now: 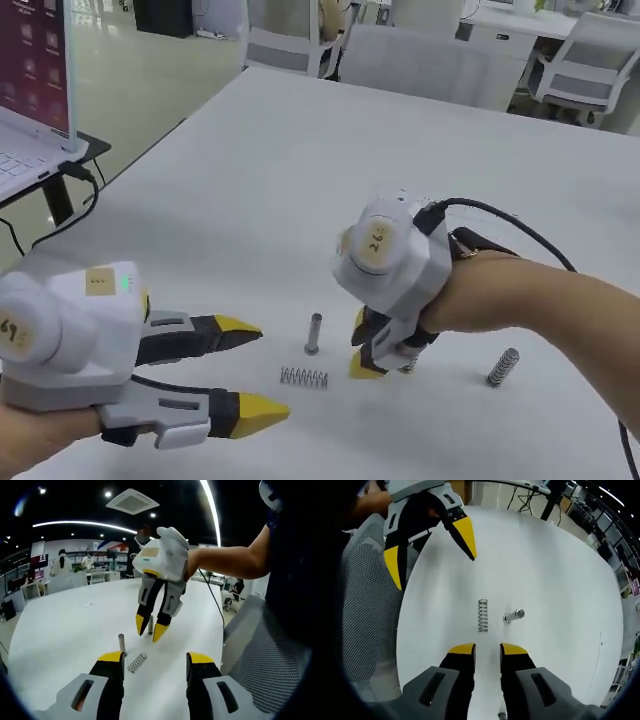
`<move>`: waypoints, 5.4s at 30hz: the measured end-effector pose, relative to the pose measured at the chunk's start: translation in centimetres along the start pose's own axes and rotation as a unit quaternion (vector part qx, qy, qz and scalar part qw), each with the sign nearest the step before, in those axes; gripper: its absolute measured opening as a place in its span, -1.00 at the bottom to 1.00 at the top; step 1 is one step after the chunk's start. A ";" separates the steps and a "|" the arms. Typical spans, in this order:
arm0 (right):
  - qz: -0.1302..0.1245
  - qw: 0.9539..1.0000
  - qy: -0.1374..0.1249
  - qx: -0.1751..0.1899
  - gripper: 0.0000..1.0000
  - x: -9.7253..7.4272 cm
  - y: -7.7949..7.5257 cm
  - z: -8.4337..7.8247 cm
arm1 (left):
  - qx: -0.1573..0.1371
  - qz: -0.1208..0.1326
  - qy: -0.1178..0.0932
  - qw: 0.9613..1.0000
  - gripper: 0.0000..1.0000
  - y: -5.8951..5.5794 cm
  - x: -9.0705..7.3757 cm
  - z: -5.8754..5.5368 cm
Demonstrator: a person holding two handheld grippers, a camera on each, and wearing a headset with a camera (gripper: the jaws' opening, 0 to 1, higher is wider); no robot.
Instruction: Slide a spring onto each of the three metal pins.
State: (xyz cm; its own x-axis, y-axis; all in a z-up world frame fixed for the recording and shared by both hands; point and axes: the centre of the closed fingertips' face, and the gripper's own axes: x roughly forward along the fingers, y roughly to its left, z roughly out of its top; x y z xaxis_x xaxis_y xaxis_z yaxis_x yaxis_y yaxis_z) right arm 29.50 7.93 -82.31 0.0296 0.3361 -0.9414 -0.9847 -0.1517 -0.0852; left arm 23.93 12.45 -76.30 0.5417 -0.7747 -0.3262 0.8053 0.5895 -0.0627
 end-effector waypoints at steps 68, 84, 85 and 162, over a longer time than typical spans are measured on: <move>0.043 0.999 -0.026 0.021 -0.85 -3.9 5.1 -0.6 | 0.035 -0.072 0.020 0.997 -0.31 -2.5 3.2 0.6; 0.025 0.999 -0.024 0.018 -0.85 -6.6 6.7 -1.2 | 0.074 -0.130 0.004 0.989 -0.69 -4.8 4.9 2.1; 0.025 0.999 -0.023 0.016 -0.85 -6.7 6.7 -1.2 | 0.076 -0.131 0.004 0.988 -0.71 -4.9 4.9 2.1; 0.023 0.996 -0.089 -0.006 -0.83 -8.4 6.7 3.9 | 0.084 -0.137 -0.036 0.986 -0.96 -5.3 4.7 3.6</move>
State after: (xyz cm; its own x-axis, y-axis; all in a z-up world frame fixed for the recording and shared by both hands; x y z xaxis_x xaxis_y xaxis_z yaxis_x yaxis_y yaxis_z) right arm 22.03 7.75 -73.73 -0.0482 0.4884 -0.8713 -0.9823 -0.1815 -0.0474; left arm 23.07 4.92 -74.14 0.3082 -0.9178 -0.2502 0.9494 0.3136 0.0191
